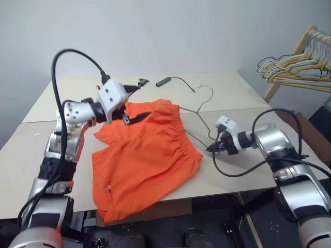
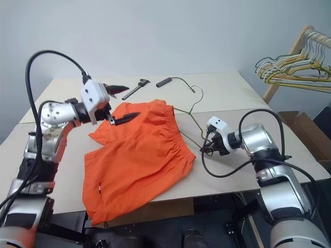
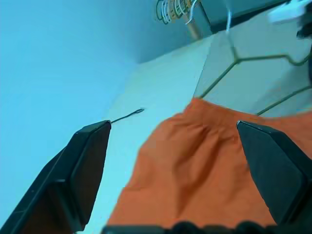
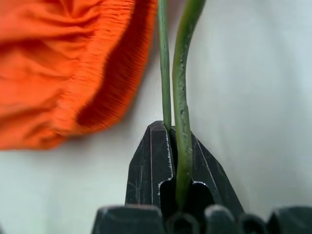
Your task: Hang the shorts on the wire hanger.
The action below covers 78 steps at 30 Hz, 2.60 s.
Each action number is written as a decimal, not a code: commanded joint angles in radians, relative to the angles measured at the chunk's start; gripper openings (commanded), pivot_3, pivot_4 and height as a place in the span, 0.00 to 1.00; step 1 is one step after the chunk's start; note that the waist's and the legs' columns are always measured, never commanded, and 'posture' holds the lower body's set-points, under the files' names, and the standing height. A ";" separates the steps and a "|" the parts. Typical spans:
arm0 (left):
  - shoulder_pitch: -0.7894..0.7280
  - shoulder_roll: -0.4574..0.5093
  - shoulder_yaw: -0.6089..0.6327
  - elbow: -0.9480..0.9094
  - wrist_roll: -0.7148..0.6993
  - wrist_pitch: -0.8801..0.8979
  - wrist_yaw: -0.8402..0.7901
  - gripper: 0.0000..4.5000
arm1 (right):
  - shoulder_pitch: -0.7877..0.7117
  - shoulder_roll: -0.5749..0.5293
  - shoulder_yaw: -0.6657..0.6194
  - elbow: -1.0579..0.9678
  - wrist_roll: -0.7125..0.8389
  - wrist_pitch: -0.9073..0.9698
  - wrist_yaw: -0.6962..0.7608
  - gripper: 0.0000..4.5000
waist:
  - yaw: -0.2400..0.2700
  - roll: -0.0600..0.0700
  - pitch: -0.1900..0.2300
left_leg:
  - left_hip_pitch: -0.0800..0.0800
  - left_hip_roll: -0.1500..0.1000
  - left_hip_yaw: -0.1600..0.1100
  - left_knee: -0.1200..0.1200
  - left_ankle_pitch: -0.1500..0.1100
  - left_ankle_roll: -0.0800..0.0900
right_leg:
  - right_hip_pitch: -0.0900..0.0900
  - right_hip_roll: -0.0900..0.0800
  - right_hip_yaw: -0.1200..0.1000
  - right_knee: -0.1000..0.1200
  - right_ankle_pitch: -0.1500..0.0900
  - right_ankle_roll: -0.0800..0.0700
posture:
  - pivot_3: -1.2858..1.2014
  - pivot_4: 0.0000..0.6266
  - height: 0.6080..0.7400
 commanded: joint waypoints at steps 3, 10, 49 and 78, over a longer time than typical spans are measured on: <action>-0.134 -0.003 -0.036 0.215 0.045 -0.156 -0.102 1.00 | 0.015 -0.046 -0.010 -0.218 -0.036 -0.035 -0.032 0.00 | -0.007 0.000 0.000 | -0.001 0.000 0.000 0.001 0.000 0.000 | 0.000 0.000 0.000 0.000 0.000 0.000 | 0.51 0.00 1.00; -0.246 -0.013 -0.032 0.396 0.030 -0.266 -0.250 1.00 | -0.016 -0.032 0.029 -0.375 -0.067 0.058 -0.060 0.00 | -0.031 0.000 0.000 | -0.003 0.000 -0.001 0.002 0.000 0.000 | -0.001 0.000 -0.001 0.000 0.000 0.001 | 0.50 0.00 1.00; -0.293 0.029 -0.068 0.485 0.079 -0.158 -0.537 0.01 | -0.035 0.055 0.115 -0.497 -0.113 -0.064 -0.102 0.00 | -0.053 0.000 0.000 | -0.004 0.001 -0.002 0.004 -0.001 0.001 | -0.002 0.000 -0.002 0.002 -0.001 0.001 | 0.50 0.00 1.00; -0.234 0.071 0.017 0.471 0.027 -0.157 -0.457 0.00 | 0.316 0.079 -0.538 -0.888 0.434 0.535 -0.318 0.99 | -0.074 0.000 0.000 | -0.004 0.001 -0.003 0.005 -0.001 0.002 | -0.001 0.000 -0.001 0.002 0.000 0.001 | 0.47 0.00 1.00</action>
